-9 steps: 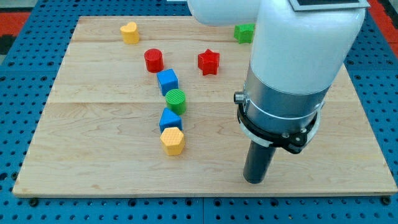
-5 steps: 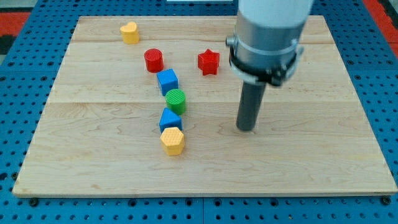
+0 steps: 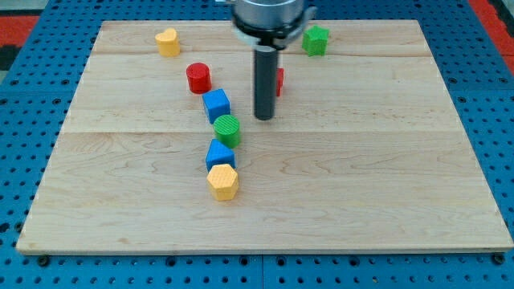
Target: Move the red circle to the left side
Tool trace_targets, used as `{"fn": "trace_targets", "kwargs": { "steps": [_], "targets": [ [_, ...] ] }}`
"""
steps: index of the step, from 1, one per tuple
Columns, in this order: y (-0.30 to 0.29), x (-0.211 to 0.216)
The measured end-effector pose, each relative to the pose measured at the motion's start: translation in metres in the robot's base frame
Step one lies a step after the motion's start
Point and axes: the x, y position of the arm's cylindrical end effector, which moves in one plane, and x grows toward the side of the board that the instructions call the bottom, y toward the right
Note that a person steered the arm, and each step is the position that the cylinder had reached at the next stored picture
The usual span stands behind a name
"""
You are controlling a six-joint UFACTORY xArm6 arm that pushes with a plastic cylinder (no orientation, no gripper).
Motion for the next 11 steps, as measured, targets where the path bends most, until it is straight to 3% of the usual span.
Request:
{"fn": "trace_targets", "kwargs": {
  "steps": [3, 4, 6, 7, 9, 10, 11],
  "targets": [
    [-0.103, -0.040],
    [-0.101, -0.040],
    [-0.040, -0.052],
    [-0.097, -0.123],
    [-0.135, -0.157],
    [-0.130, -0.158],
    [-0.067, -0.120]
  ]
}}
